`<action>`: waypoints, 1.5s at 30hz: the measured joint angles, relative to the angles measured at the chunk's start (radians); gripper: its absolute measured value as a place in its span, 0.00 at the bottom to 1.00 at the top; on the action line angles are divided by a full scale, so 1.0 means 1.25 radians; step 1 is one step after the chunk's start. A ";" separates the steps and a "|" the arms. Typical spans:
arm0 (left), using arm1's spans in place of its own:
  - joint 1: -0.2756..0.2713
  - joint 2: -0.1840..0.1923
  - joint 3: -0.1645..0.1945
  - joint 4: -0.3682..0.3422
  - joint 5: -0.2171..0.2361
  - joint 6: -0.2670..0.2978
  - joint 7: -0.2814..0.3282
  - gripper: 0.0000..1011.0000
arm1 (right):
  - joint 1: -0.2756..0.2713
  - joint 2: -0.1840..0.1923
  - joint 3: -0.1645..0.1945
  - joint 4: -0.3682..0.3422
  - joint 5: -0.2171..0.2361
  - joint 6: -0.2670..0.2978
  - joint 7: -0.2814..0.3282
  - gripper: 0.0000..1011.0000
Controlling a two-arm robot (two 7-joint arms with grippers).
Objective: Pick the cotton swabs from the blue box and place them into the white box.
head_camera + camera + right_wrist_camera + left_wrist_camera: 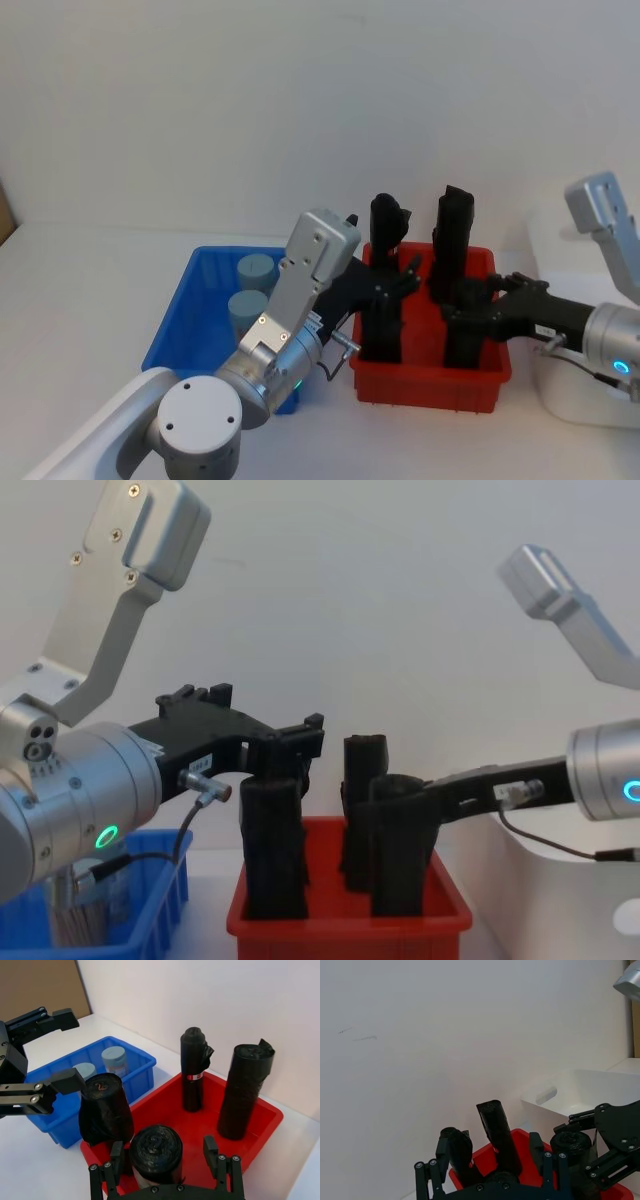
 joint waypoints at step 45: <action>0.000 0.000 0.000 0.000 0.000 0.000 0.000 0.99 | 0.049 0.011 0.039 -0.058 0.114 -0.076 0.009 0.46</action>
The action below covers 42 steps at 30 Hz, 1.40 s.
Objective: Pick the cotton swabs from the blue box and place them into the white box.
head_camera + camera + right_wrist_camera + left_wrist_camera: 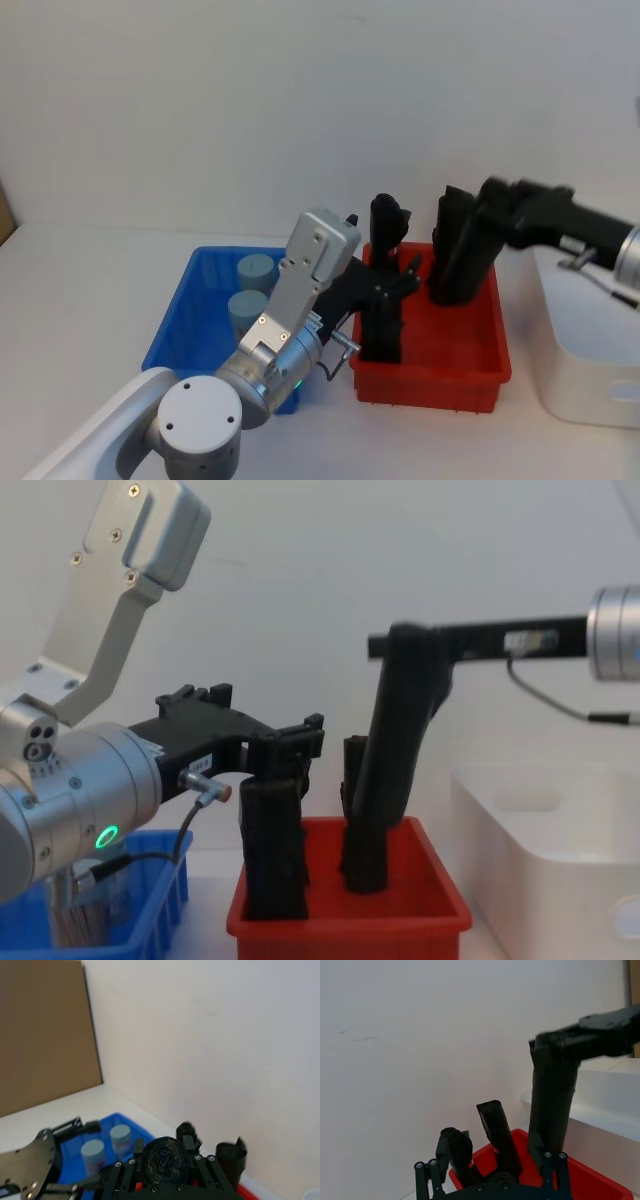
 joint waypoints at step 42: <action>0.000 0.000 0.000 0.000 0.000 0.000 0.000 0.99 | 0.011 0.045 0.089 0.066 0.073 -0.047 -0.338 0.46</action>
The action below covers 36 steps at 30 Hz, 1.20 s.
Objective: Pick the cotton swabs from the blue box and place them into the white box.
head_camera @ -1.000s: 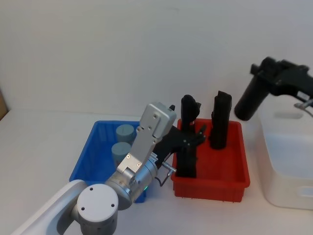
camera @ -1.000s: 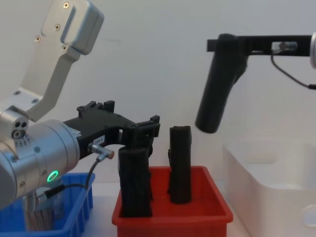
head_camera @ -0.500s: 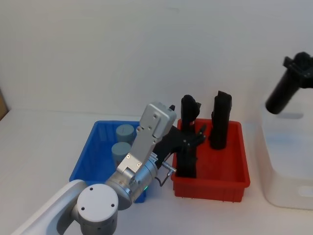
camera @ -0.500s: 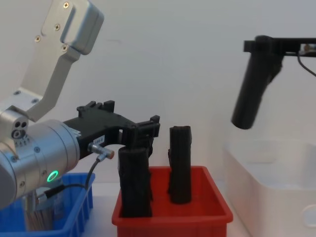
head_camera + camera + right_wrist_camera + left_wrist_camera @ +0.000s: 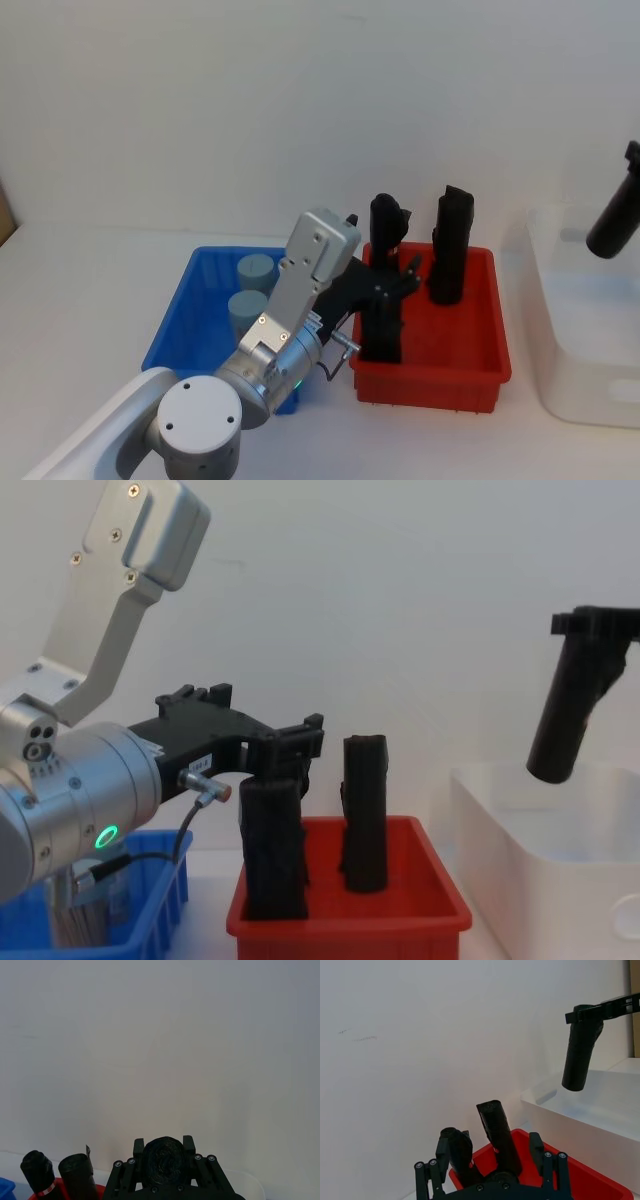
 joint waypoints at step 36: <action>0.043 0.059 -0.031 -0.068 -0.014 0.036 0.053 0.99 | 0.021 -0.012 0.001 0.073 0.029 0.006 -0.058 0.99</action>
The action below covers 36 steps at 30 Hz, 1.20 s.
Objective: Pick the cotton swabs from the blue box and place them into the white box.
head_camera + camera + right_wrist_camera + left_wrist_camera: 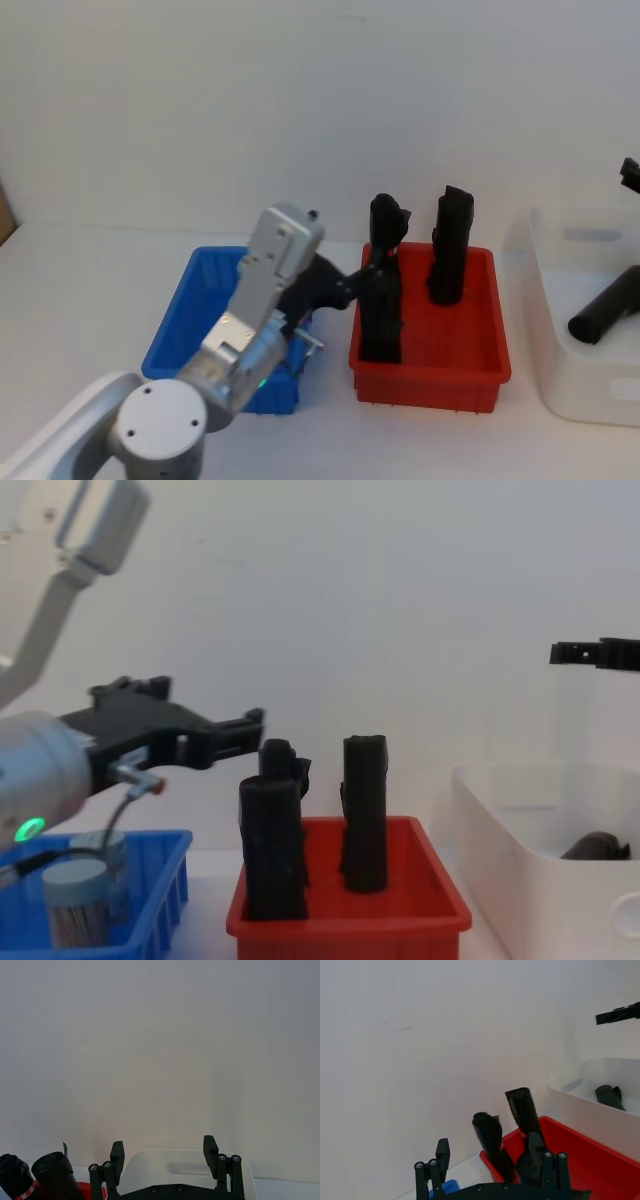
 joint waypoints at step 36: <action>0.118 0.178 -0.109 0.034 -0.214 0.064 -0.026 0.99 | 0.001 -0.001 0.000 0.004 0.001 0.000 -0.003 0.99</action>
